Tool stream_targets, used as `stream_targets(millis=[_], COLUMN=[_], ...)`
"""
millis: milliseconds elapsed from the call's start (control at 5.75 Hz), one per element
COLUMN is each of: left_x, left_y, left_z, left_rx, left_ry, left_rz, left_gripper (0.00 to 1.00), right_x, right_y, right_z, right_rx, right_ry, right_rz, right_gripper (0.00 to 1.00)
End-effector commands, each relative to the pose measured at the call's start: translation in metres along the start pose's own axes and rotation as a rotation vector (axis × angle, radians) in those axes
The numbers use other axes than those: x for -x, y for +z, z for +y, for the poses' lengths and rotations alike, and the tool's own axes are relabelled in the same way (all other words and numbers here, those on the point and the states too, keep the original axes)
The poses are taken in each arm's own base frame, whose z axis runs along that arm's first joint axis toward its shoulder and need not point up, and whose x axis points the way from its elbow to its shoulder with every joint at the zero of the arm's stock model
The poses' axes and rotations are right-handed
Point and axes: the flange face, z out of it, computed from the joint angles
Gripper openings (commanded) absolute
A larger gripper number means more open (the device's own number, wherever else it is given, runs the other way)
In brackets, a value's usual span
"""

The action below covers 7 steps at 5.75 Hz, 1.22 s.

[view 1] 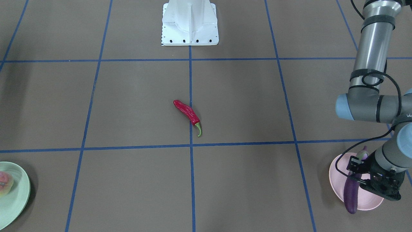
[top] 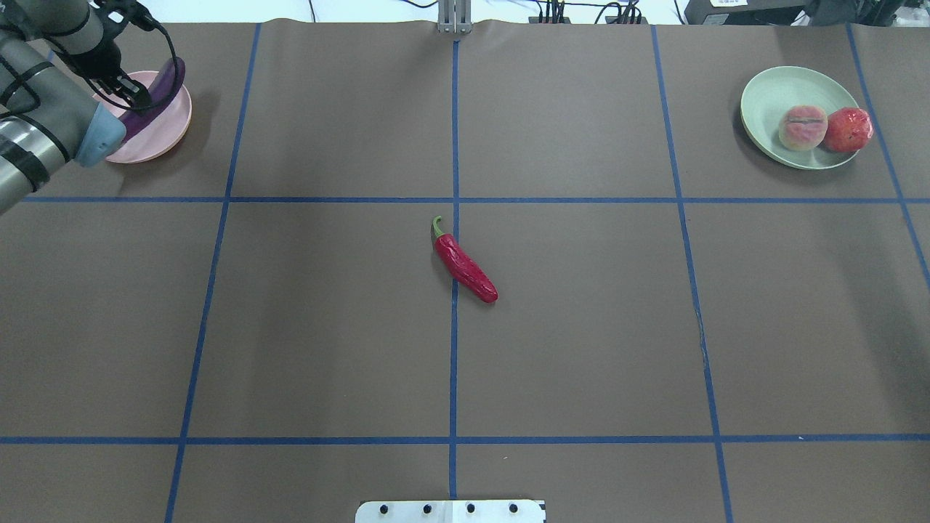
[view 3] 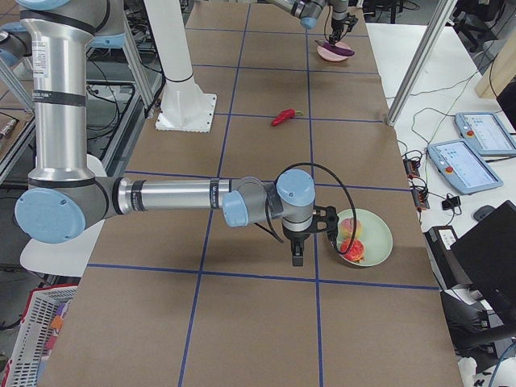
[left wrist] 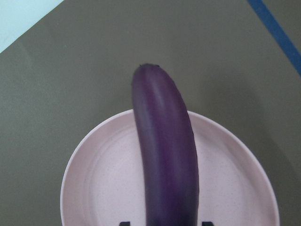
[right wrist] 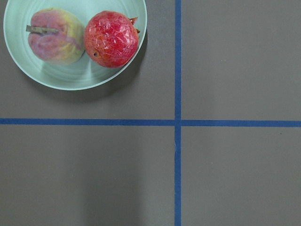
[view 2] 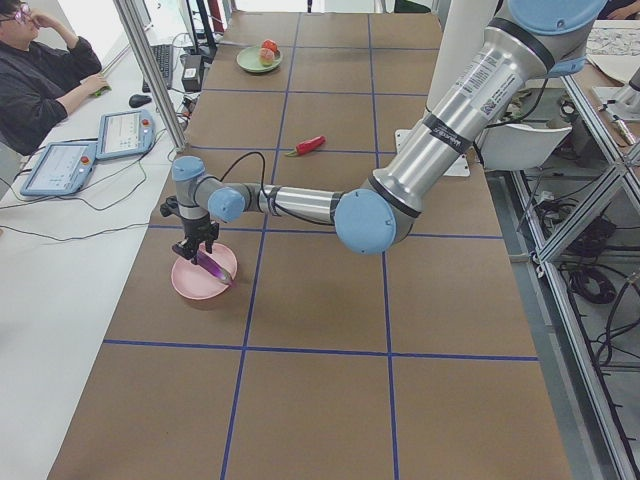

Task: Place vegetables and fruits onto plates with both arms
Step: 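Lift the eggplant with the left gripper and carry it to the pink plate, then open the left gripper to release the eggplant on the pink plate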

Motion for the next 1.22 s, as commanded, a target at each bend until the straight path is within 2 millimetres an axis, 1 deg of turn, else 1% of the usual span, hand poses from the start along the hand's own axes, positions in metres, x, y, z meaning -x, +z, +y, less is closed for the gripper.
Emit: stream_targets(millis=[0, 174, 348, 522, 696, 870, 1043], left_x=[-0.009, -0.029, -0.074, -0.156, -0.229, -0.293, -0.358], left_y=[-0.015, -0.048, -0.065, -0.067, -0.072, -0.076, -0.086], left_z=[-0.01, -0.042, -0.06, -0.075, -0.093, -0.096, -0.089], left_rx=[-0.036, -0.043, -0.066, -0.08, -0.072, -0.053, -0.026], left_ry=[0.008, -0.097, -0.182, -0.265, -0.443, -0.614, -0.77], left_rz=[0.008, 0.012, 0.039, 0.096, 0.155, 0.213, 0.277], left_gripper=[0.99, 0.99, 0.99, 0.99, 0.99, 0.99, 0.99], right_x=[0.001, 0.001, 0.0, 0.0, 0.0, 0.001, 0.001], right_y=[0.0, 0.0, 0.001, 0.001, 0.001, 0.0, 0.0], right_z=[0.0, 0.0, 0.0, 0.0, 0.0, -0.001, -0.001], right_rx=[0.0, 0.0, 0.002, 0.001, 0.001, 0.0, -0.001], right_ry=[0.0, 0.0, 0.002, 0.001, -0.001, 0.0, -0.003], right_rz=[-0.002, -0.002, -0.001, 0.0, 0.0, 0.0, -0.002], right_gripper=[1.0, 1.0, 1.0, 1.0, 1.0, 1.0, 1.0])
